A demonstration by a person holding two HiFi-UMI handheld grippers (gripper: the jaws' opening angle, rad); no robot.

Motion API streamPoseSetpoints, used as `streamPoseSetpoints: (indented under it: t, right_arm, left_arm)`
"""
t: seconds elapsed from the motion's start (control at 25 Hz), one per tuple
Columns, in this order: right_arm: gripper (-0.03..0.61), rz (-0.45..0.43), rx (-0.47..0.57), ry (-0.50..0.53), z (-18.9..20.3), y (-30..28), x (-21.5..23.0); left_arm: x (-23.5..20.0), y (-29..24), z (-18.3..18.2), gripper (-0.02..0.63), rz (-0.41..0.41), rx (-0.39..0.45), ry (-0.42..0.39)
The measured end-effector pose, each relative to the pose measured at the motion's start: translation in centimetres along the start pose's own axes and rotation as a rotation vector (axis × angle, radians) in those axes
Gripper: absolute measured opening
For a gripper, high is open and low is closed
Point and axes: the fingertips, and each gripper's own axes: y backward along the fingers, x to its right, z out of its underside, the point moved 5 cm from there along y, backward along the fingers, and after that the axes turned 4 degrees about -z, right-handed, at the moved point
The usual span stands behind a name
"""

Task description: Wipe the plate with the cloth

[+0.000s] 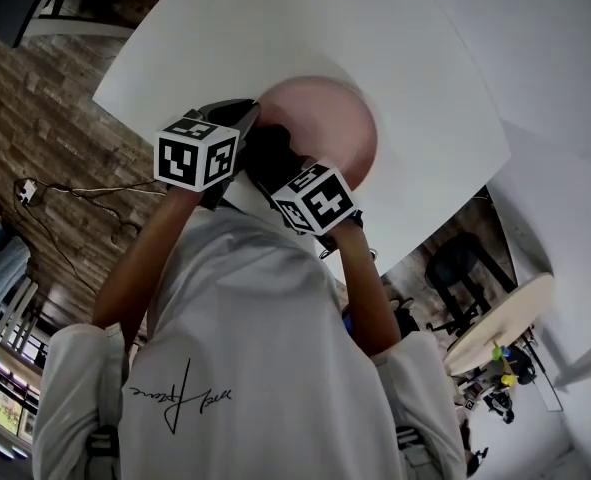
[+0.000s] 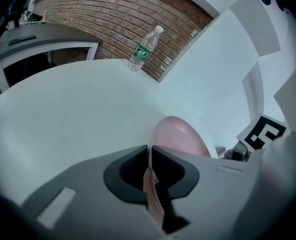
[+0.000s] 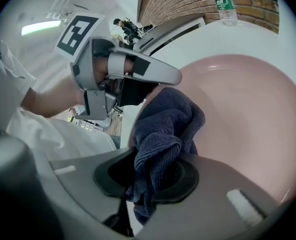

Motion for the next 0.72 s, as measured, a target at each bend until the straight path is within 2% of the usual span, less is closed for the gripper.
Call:
streamPoseSetpoints:
  t: [0.72]
  right_arm:
    - [0.092, -0.036, -0.055, 0.001, 2.3, 0.7, 0.3]
  left_arm:
    - [-0.2, 0.0, 0.0, 0.037, 0.006, -0.006, -0.001]
